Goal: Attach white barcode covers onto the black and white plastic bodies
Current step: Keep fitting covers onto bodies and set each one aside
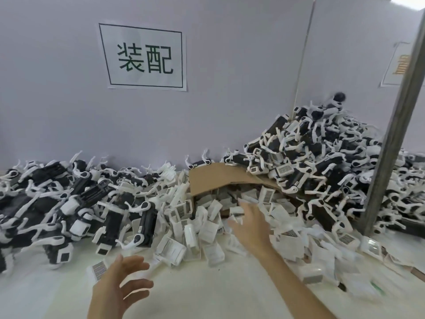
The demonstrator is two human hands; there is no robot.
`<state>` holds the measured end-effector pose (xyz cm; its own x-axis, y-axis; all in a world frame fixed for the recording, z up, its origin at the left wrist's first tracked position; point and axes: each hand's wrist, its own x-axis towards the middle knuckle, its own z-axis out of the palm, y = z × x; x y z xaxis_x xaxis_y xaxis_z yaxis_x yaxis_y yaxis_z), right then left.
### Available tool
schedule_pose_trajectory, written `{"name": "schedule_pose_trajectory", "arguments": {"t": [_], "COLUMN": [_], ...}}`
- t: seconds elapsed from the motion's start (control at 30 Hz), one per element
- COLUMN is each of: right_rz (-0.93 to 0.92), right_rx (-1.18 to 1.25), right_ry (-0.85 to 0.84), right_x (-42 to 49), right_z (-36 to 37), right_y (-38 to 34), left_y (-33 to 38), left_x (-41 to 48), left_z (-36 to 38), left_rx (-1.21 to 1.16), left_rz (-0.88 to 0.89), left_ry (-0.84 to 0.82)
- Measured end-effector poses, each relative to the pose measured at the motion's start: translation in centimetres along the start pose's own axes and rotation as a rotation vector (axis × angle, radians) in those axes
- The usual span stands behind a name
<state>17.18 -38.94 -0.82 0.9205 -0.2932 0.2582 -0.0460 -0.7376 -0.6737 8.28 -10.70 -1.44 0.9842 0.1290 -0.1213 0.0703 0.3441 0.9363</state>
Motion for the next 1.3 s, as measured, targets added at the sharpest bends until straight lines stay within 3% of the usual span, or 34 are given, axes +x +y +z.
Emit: {"name": "schedule_pose_trajectory", "arguments": {"t": [0.07, 0.13, 0.37, 0.5, 0.7, 0.77, 0.9, 1.0, 1.17, 1.3], "right_rz": [-0.008, -0.060, -0.184, -0.256, -0.280, -0.262, -0.035, 0.124, 0.285, 0.307], "right_rx": [-0.229, -0.233, 0.028, 0.089, 0.386, 0.471, 0.707, 0.853, 1.067, 1.118], "right_ry": [-0.017, 0.010, 0.178, 0.234, 0.208, 0.182, 0.064, -0.022, -0.168, -0.214], "right_x": [-1.5, -2.2, -3.2, -3.4, -4.2, -4.4, -4.2, -4.1, -4.3, -4.2], "right_z": [2.1, 2.5, 2.2, 2.4, 2.6, 2.5, 2.6, 2.1, 1.5, 1.5], "right_y": [2.0, 2.7, 1.8, 1.2, -0.2, -0.8, -1.2, -1.9, -2.5, -2.4], "left_y": [-0.1, -0.1, -0.3, -0.1, 0.5, 0.3, 0.2, 0.9, 1.4, 1.6], "left_x": [0.2, 0.4, 0.4, -0.1, -0.6, -0.6, 0.7, 3.0, 8.4, 10.3], "left_z": [-0.1, -0.2, -0.8, -0.8, -0.9, -0.8, 0.0, 1.5, 2.7, 2.8], "left_rx": [0.003, 0.000, 0.005, 0.011, -0.076, 0.072, 0.875, 1.238, 1.534, 1.406], "left_rz": [0.000, 0.002, 0.087, 0.160, 0.132, 0.225, 0.417, 0.407, 0.260, 0.191], "left_ry": [0.022, 0.057, 0.209, 0.175, 0.074, 0.117, 0.213, 0.217, 0.240, 0.232]}}
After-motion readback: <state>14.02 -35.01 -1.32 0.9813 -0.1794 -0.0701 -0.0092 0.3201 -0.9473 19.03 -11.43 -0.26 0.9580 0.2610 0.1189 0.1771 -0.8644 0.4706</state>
